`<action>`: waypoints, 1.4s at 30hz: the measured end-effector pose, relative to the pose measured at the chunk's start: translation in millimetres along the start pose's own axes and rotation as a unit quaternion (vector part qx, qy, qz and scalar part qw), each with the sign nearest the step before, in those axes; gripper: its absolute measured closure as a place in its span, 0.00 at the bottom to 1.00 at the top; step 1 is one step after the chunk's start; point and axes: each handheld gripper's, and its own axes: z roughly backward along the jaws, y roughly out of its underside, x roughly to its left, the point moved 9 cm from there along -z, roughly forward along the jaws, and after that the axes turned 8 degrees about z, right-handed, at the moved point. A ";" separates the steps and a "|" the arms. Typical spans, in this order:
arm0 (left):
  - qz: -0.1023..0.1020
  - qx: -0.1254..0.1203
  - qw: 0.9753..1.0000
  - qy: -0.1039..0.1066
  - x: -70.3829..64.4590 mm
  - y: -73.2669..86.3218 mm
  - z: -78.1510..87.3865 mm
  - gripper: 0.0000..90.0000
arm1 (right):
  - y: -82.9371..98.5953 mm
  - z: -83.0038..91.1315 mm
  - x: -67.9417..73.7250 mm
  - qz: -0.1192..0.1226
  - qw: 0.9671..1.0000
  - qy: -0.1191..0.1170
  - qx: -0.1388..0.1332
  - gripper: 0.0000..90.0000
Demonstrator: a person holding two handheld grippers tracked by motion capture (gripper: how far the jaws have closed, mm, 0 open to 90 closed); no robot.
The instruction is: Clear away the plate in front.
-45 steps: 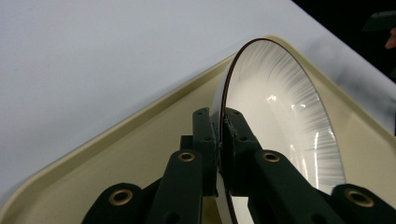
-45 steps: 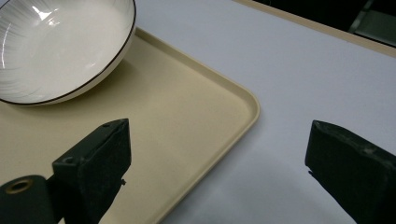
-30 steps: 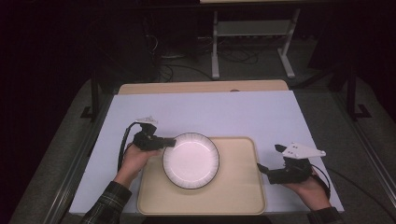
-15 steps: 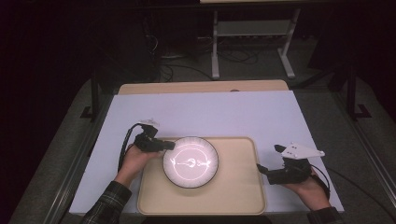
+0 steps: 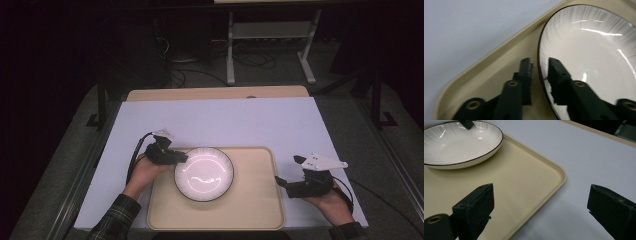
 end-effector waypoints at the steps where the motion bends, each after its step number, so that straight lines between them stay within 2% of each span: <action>1: -0.004 -0.001 1.000 -0.002 0.2 0.1 -0.6 0.74 | 0.2 0.0 -0.1 0.000 1.000 0.000 0.000 0.07; 4: -0.020 -0.001 1.000 -0.011 2.1 0.6 -1.2 0.60 | 0.6 0.2 0.2 0.000 1.000 0.000 0.001 0.07; 11: -0.024 -0.032 0.999 -0.006 1.7 -7.1 6.1 0.35 | 1.0 1.1 0.1 0.002 1.000 0.001 0.001 0.07; 15: -0.029 -0.035 0.999 -0.006 2.1 -9.0 12.3 0.15 | 1.1 1.1 0.0 0.001 1.000 0.001 0.001 0.07; 20: -0.030 -0.046 0.998 0.001 -1.1 -10.6 22.0 0.03 | 0.9 1.9 -0.2 0.000 1.000 0.001 -0.001 0.07; 26: -0.044 -0.073 0.996 0.000 -10.4 -6.6 39.1 0.00 | 0.4 1.8 -0.2 -0.001 1.000 0.001 -0.003 0.07; 33: -0.062 -0.097 0.993 -0.030 -13.9 10.6 56.0 0.00 | -0.4 2.7 -0.6 -0.003 1.000 0.000 -0.007 0.07; 37: -0.058 -0.112 0.991 -0.034 -14.7 20.7 65.6 0.00 | -1.6 3.5 -0.5 -0.007 1.000 -0.003 -0.012 0.06; 42: -0.058 -0.114 0.991 -0.046 -14.7 34.6 73.7 0.00 | -1.8 4.1 -1.0 -0.014 1.000 -0.003 -0.013 0.05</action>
